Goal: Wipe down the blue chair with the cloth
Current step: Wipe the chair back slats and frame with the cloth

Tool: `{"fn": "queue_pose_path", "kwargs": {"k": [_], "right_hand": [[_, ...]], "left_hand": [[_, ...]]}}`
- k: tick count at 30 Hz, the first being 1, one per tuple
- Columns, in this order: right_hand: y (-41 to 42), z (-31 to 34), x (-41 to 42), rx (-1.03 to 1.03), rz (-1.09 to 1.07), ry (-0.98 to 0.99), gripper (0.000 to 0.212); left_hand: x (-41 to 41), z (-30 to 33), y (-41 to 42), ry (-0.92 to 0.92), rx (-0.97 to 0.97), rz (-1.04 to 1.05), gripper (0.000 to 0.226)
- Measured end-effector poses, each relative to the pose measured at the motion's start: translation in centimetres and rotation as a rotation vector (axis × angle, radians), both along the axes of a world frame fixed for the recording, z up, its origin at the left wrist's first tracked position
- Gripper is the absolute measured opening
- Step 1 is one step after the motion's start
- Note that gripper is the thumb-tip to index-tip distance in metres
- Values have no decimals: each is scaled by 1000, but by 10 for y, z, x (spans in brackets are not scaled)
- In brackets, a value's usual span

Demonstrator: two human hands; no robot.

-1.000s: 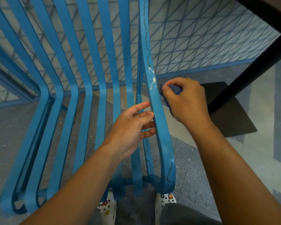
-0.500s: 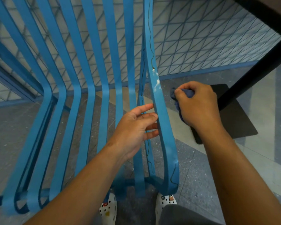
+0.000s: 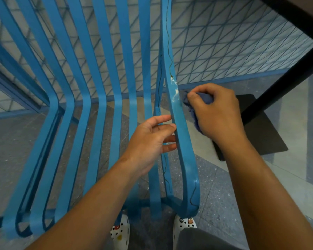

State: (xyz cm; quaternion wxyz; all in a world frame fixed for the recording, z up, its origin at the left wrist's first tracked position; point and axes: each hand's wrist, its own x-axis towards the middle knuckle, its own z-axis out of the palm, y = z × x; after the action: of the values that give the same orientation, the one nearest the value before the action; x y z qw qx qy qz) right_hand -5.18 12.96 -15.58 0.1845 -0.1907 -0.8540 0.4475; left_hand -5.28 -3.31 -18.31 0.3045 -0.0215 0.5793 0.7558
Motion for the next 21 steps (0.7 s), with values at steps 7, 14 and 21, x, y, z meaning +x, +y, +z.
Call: {"fn": "queue_pose_path", "kwargs": {"k": [7,14,21], "right_hand": [[-6,-11,-19,174,-17,10,14],[-12,0,-20,175,105,23,11],[27,-4,-23,145,-100,48,9]], "left_hand": [[2,-1,0,29,-13,-7,36],[-1,-2,-2,13,4,-17,39],[0,-3,-5,15,1,-51,41]]}}
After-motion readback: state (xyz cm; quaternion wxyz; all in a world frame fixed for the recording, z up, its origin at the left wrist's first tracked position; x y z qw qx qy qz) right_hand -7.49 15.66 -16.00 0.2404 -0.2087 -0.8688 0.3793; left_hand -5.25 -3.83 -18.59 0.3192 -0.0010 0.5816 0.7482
